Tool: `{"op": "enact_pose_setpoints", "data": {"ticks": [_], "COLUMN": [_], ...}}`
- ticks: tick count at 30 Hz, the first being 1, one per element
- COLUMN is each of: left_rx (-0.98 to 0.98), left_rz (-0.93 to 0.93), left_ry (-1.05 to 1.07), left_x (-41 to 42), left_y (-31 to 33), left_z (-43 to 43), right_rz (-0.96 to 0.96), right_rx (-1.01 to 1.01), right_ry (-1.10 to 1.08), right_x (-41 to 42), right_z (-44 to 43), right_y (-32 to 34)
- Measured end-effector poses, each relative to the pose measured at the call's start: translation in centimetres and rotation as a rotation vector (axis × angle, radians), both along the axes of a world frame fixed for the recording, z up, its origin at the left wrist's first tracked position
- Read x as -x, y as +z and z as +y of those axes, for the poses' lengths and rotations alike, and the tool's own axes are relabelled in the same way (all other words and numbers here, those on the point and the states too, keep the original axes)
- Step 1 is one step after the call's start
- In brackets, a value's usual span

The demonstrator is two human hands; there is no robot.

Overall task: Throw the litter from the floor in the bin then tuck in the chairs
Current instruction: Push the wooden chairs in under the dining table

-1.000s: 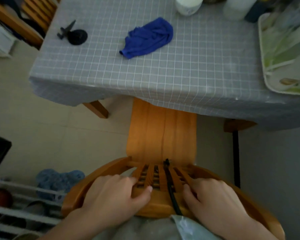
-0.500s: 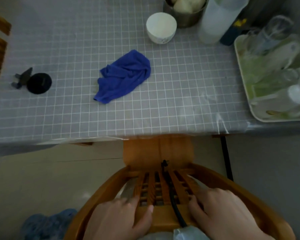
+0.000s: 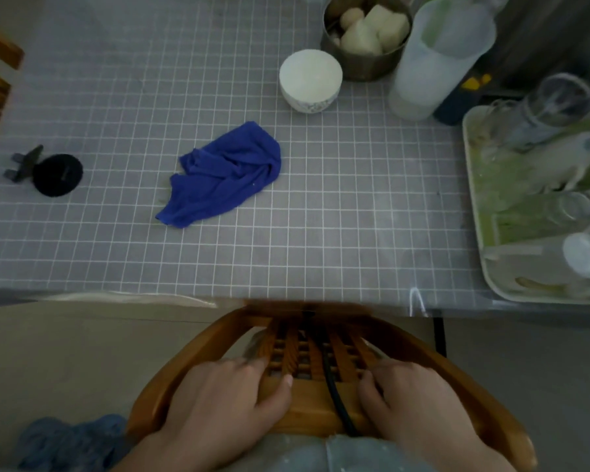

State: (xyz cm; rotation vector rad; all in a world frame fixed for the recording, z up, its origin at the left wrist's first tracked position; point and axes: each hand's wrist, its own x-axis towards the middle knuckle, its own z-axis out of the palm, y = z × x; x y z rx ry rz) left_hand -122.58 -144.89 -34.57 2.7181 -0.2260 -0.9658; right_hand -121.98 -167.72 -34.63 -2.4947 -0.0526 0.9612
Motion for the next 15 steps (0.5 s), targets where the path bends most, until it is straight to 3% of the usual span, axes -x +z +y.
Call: {"op": "enact_pose_setpoints", "data": {"ticks": [15], "left_rx": [-0.015], "left_rz": [0.006], "left_ry": [0.044], "left_x": [-1.4], "left_y": [-0.3], "left_z": [-0.9], "right_rz": [-0.042], "right_rx": [0.054], "right_ry": [0.097], "right_x": [-1.5], "right_z": [-0.7], "right_y": [-0.9]}}
